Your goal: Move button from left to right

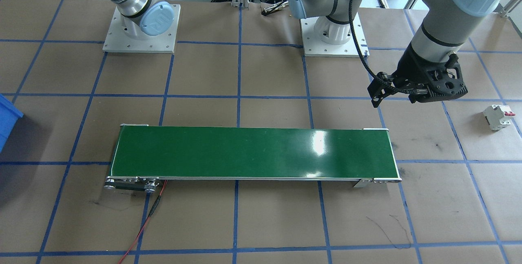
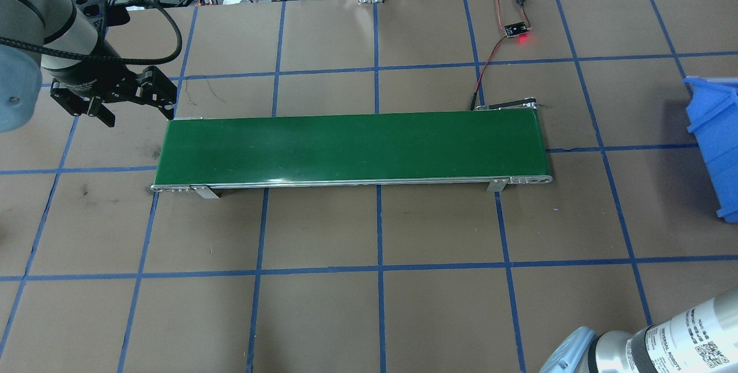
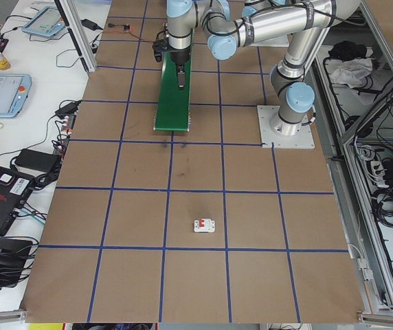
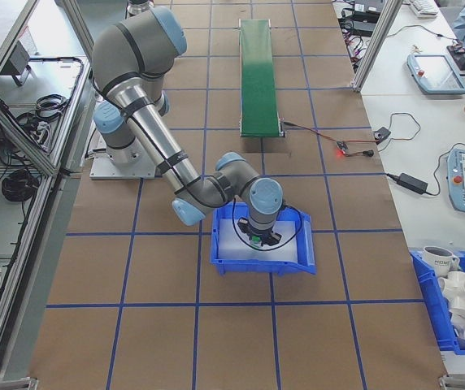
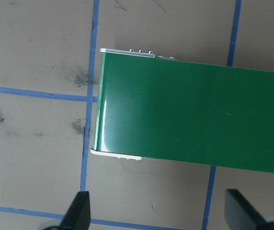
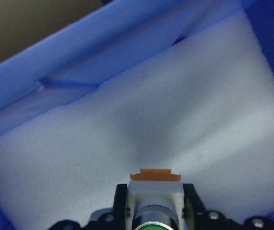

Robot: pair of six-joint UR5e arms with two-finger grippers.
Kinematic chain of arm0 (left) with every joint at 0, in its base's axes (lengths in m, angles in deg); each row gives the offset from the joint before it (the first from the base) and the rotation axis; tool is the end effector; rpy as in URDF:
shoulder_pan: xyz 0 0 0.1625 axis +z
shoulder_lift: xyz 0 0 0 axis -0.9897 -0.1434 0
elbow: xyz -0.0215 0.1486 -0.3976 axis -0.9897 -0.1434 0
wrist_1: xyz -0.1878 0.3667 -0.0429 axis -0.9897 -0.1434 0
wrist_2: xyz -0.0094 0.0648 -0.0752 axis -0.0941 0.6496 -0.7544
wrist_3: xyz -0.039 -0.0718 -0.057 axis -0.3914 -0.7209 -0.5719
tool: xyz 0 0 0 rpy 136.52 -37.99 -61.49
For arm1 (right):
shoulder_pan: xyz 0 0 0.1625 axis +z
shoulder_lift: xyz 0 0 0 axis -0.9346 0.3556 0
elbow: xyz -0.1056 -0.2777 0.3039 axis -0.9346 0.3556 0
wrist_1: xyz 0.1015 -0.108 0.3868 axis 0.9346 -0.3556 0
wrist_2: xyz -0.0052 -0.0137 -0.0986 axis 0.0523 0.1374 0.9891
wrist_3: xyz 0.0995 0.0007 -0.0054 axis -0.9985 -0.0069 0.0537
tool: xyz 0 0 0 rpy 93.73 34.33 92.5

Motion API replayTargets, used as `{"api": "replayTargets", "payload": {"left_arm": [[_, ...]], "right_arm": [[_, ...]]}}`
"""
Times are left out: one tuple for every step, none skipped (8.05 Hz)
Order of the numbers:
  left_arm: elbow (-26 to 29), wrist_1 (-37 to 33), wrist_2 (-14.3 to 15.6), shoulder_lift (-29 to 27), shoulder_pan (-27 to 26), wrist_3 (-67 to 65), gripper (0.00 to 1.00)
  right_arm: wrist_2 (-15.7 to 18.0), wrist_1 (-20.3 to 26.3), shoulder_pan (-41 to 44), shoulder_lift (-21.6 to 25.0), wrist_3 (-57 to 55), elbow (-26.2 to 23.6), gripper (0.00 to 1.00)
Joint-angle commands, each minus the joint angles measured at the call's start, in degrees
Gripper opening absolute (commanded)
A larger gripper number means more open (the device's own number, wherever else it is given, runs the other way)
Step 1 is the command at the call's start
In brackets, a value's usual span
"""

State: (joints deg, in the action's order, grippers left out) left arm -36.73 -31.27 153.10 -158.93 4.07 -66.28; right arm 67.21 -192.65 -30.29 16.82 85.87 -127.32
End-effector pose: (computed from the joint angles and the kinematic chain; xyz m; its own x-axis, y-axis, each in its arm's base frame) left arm -0.0220 -0.5036 0.4276 -0.9916 -0.1207 -0.0466 -0.1193 0.9924 -0.0313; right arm -0.4106 -0.5053 0.2446 -0.4808 -0.8766 0.0187 -0.8768 0.4805 -0.0178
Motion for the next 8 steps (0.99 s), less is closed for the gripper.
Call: {"api": "replayTargets", "payload": {"left_arm": [[0.0, 0.0, 0.1, 0.1, 0.0, 0.1, 1.0], [0.1, 0.1, 0.0, 0.1, 0.0, 0.1, 1.0], [0.0, -0.1, 0.0, 0.1, 0.0, 0.1, 1.0], [0.0, -0.3, 0.1, 0.1, 0.0, 0.3, 1.0], [0.0, -0.4, 0.1, 0.0, 0.0, 0.5, 1.0], [-0.1, -0.3, 0.1, 0.1, 0.0, 0.4, 1.0], [0.0, -0.2, 0.1, 0.0, 0.0, 0.5, 1.0], [-0.1, -0.2, 0.1, 0.0, 0.0, 0.5, 1.0]], "right_arm": [[-0.4, -0.2, -0.1, 0.3, 0.0, -0.1, 1.0], [-0.5, -0.1, 0.0, 2.1, -0.3, -0.2, 1.0], [-0.7, 0.1, -0.1, 4.4, -2.2, -0.2, 1.0], [-0.8, 0.2, 0.1, 7.3, -11.2, -0.1, 1.0], [-2.2, 0.5, 0.5, 10.6, -23.0, -0.1, 1.0], [-4.5, 1.3, 2.1, 14.0, -30.8, -0.1, 1.0], [-3.6, 2.7, 6.3, 16.6, -35.0, -0.1, 1.0], [-1.7, 6.8, 10.8, 20.0, -42.0, -0.1, 1.0]]}}
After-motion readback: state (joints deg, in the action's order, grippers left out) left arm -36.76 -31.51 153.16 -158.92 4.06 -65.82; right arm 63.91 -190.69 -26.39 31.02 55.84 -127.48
